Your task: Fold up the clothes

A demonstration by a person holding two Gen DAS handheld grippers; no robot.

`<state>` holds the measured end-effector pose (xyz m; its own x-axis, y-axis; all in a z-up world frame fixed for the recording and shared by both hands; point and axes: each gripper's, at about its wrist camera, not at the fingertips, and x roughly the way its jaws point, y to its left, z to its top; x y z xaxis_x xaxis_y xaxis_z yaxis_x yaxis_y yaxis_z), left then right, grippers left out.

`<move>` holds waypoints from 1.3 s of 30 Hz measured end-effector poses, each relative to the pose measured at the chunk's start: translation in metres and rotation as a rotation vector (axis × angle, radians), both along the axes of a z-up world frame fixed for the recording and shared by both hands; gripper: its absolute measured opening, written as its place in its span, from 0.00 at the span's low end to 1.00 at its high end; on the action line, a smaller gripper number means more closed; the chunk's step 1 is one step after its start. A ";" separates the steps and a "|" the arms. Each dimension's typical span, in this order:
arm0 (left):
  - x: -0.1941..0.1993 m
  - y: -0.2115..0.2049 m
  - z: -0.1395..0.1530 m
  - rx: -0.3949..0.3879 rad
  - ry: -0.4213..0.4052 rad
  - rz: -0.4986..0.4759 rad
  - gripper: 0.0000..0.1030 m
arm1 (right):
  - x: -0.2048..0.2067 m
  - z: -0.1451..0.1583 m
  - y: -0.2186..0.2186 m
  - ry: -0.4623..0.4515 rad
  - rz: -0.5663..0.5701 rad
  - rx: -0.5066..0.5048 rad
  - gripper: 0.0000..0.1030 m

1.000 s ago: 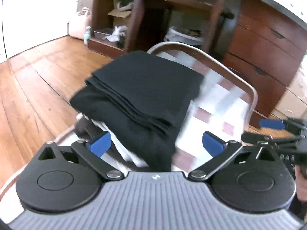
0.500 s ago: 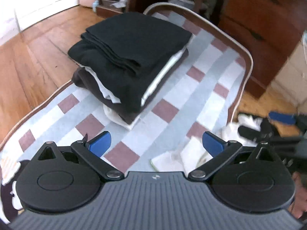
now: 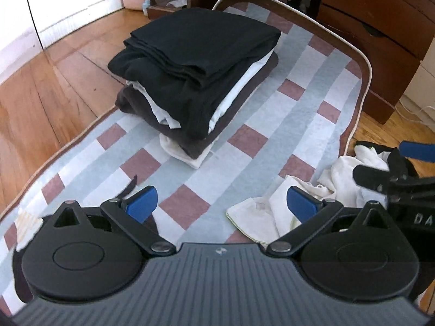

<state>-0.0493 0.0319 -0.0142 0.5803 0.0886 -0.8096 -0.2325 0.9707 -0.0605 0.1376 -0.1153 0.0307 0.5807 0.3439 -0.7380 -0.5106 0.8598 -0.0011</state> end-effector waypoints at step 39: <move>-0.021 -0.004 0.006 0.131 -0.027 0.014 1.00 | -0.002 0.005 0.009 -0.058 -0.006 -0.090 0.89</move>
